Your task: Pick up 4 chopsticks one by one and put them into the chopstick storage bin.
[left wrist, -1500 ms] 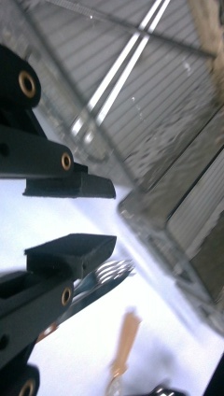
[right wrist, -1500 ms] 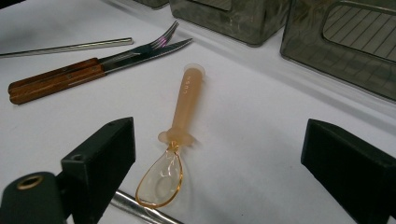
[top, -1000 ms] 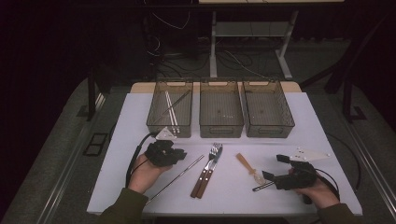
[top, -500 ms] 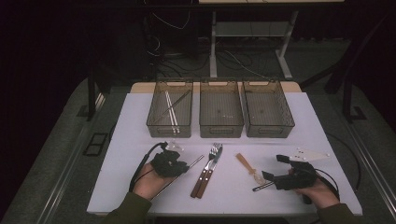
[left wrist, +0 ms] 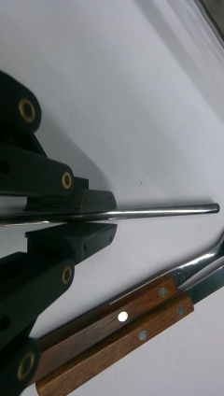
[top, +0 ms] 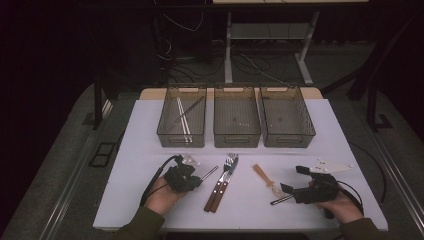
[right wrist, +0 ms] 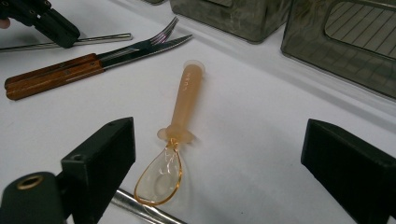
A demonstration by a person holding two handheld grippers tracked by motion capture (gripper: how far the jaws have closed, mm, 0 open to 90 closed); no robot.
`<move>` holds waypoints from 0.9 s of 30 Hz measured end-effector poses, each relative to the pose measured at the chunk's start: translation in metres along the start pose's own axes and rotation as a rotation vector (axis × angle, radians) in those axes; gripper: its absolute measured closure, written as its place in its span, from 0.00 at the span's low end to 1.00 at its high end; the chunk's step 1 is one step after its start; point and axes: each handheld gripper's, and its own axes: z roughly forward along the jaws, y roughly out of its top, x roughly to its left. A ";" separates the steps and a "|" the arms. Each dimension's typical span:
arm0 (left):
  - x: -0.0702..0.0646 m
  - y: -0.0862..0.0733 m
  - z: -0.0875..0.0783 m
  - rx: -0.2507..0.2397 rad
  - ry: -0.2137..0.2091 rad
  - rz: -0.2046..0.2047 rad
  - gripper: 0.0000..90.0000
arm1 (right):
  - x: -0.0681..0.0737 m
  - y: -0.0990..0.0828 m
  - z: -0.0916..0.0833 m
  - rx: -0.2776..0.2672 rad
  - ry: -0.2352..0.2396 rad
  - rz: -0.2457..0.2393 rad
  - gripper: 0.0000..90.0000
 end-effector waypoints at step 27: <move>0.002 0.005 -0.027 -0.177 -0.025 0.002 0.94 | 0.000 0.001 -0.001 -0.005 -0.001 -0.001 0.11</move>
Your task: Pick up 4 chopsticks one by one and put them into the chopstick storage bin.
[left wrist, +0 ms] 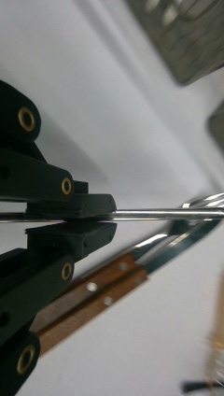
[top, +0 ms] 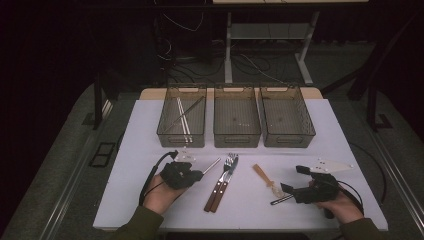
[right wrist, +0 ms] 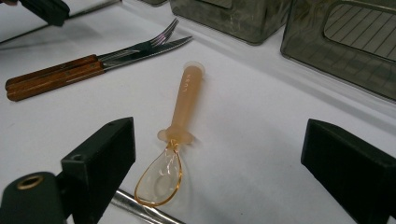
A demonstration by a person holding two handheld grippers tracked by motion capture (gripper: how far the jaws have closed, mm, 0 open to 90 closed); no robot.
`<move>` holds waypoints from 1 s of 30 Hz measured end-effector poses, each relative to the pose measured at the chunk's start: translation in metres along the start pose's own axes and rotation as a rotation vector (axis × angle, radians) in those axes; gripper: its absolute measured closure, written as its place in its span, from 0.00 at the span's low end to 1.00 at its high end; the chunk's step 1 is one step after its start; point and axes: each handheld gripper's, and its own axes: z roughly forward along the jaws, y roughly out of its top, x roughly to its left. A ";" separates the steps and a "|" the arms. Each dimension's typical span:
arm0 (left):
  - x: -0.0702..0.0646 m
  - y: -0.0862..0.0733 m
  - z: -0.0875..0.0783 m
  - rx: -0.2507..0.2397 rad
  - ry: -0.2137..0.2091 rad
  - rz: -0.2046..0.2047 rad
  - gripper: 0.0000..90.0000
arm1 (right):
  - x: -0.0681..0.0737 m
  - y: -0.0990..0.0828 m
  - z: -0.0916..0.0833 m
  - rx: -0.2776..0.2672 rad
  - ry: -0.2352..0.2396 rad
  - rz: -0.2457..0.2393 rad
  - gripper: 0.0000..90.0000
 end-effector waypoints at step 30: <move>0.027 0.016 -0.083 -0.410 -0.015 -0.059 0.94 | -0.001 0.000 0.000 0.001 0.000 0.008 0.11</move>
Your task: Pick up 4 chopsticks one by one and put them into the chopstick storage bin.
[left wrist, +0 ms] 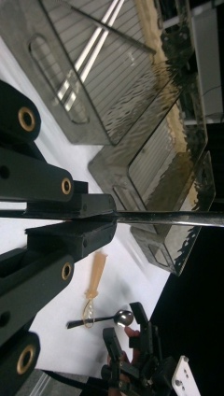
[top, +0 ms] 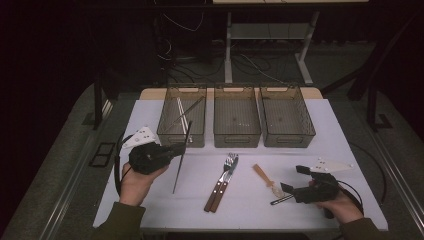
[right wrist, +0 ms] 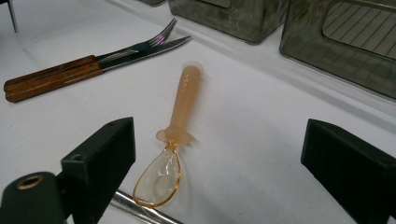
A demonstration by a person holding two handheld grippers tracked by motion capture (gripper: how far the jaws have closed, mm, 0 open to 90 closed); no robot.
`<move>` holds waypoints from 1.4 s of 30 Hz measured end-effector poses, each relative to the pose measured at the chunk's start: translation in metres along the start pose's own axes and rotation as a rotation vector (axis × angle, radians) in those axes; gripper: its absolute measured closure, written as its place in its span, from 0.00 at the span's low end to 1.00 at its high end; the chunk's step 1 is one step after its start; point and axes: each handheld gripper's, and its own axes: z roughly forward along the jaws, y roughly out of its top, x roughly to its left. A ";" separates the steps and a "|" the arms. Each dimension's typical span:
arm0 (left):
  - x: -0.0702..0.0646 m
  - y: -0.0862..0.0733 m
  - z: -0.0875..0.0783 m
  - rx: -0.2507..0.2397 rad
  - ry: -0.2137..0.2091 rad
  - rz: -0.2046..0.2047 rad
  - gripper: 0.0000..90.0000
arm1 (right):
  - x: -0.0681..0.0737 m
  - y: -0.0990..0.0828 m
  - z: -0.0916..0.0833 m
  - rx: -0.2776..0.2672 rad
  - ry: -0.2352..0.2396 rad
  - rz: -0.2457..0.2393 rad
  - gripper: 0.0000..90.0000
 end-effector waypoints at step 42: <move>0.074 0.094 0.023 -0.146 0.117 0.035 0.94 | 0.004 -0.001 0.009 -0.017 0.026 -0.031 0.11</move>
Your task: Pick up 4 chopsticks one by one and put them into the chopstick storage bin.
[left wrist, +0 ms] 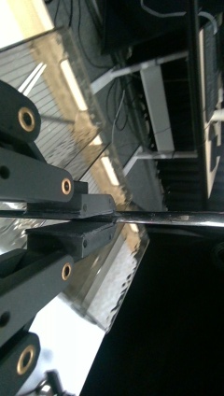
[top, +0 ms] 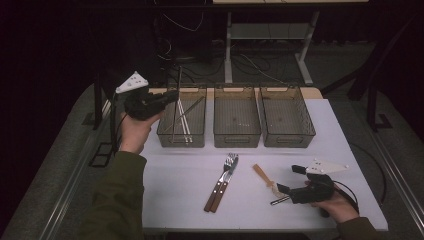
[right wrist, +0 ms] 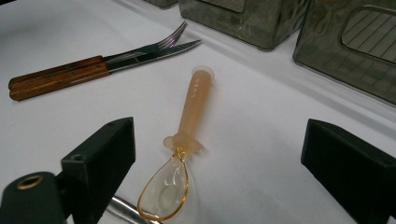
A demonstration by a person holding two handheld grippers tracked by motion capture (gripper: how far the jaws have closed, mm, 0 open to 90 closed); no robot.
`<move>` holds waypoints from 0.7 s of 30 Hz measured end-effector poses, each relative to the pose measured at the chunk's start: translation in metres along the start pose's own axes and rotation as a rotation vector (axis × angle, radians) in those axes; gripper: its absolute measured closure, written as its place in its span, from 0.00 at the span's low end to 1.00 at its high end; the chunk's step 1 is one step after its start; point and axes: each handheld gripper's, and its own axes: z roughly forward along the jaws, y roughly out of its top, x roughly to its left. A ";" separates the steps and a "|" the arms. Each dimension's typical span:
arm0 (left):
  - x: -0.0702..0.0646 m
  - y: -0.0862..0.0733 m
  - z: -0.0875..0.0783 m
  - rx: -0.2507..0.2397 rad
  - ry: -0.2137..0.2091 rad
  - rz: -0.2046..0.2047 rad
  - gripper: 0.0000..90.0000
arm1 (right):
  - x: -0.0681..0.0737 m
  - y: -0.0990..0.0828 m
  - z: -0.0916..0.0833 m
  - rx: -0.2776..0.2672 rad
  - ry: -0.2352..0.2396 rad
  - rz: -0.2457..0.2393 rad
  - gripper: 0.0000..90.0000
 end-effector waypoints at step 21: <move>0.042 -0.015 0.059 0.151 0.157 0.007 0.94 | -0.002 0.001 -0.003 -0.022 -0.001 0.006 0.11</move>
